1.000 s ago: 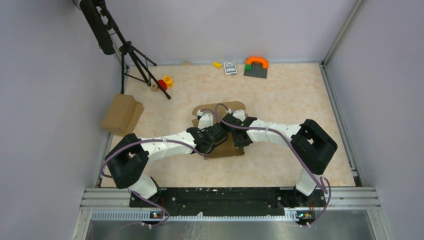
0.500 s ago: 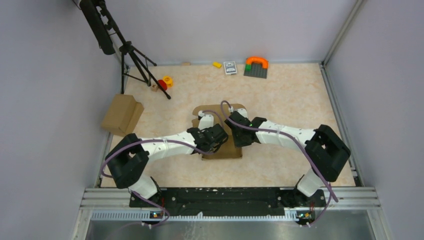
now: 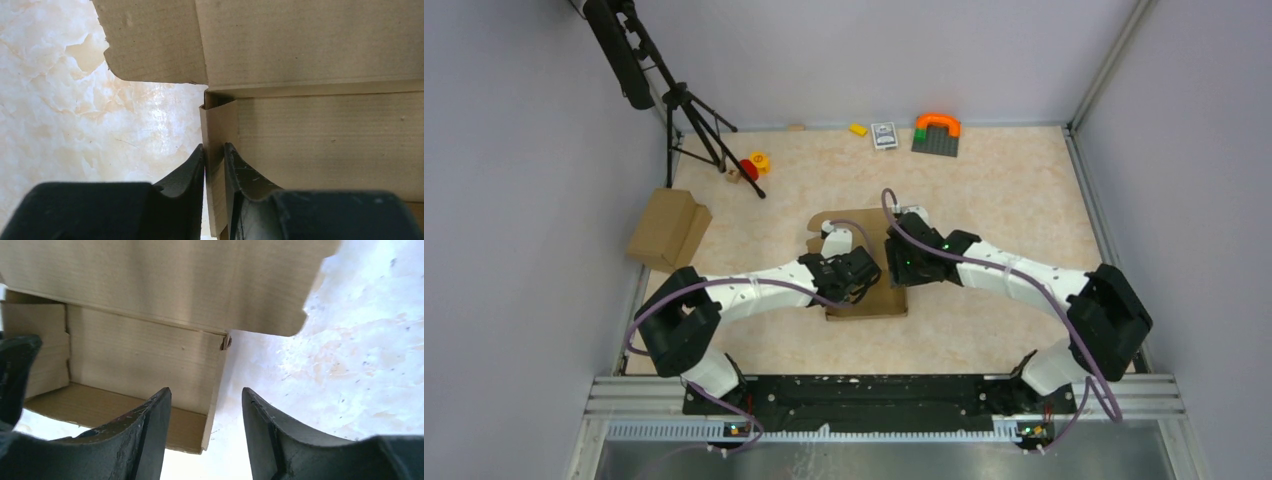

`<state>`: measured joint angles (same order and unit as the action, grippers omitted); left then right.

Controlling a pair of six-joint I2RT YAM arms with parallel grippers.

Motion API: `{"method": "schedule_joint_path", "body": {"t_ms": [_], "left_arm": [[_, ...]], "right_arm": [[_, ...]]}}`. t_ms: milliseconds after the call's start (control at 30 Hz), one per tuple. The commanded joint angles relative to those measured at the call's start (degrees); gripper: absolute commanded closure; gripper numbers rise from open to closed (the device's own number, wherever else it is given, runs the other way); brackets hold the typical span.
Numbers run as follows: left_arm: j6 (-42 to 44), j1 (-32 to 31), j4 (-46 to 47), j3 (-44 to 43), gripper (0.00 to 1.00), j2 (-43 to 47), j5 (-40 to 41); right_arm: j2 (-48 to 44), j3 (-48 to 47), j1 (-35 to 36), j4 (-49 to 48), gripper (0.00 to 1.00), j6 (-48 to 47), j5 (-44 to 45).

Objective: Fold the paper box

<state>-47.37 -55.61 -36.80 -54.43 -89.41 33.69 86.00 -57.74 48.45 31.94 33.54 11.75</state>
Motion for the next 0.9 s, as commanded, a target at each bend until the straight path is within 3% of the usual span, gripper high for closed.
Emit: {"method": "schedule_joint_path", "body": {"t_ms": [0,67,200,433,600,867], "left_arm": [[1.1,-0.2,-1.0,-2.1,0.76,2.0,-0.2],[1.6,-0.3,-1.1,-2.2,0.74,3.0,-0.5],[1.9,-0.3,-1.1,-1.9,0.74,4.5,-1.0],[2.4,-0.1,0.2,-0.4,0.86,4.6,-1.8],[2.2,-0.2,0.7,0.2,0.91,3.4,-2.4],[0.5,-0.2,1.0,2.3,0.92,3.8,-2.5]], "right_arm": [[-5.5,0.8,-2.6,-0.5,0.46,-1.9,-0.7],[-7.5,1.3,-3.7,-1.0,0.42,-2.7,-1.5],[-12.6,3.1,-5.6,-2.8,0.19,-5.0,-1.7],[-14.5,5.3,-16.0,-9.6,0.17,-9.3,-14.7],[-9.5,3.8,-22.7,-13.6,0.15,-10.0,-23.7],[0.5,-0.4,-24.2,-12.1,0.15,-9.6,-29.0]]}}
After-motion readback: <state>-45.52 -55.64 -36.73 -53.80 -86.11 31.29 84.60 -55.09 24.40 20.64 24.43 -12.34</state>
